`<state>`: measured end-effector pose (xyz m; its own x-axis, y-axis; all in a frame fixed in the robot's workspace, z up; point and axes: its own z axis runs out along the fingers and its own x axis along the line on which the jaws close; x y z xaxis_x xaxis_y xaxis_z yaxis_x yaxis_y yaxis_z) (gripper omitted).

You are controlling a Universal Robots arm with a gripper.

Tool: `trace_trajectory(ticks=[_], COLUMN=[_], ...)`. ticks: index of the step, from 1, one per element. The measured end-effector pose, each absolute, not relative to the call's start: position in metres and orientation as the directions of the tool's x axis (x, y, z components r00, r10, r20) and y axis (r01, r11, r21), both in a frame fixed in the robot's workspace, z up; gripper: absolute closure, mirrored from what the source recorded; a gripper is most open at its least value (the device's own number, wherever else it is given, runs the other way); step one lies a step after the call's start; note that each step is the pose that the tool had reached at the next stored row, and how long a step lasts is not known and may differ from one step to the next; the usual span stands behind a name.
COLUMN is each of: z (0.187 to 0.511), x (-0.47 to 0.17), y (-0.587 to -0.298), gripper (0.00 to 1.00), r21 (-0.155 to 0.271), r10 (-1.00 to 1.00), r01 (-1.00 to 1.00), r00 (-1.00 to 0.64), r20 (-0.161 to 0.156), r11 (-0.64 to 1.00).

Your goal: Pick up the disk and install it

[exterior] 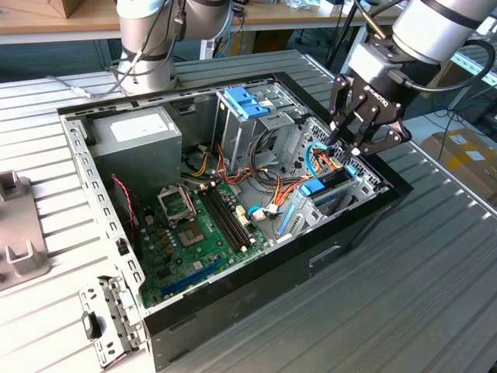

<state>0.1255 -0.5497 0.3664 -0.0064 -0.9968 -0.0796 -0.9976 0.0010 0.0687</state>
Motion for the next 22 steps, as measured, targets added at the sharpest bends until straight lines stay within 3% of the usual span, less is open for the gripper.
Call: trace_trajectory(ticks=[22], z=[0.3668], x=[0.1173], y=[-0.5484], gripper=[0.58], r21=[0.068], r10=[-0.997], r01=[-0.998], r00=[-0.006], r20=[-0.080], r11=[0.001])
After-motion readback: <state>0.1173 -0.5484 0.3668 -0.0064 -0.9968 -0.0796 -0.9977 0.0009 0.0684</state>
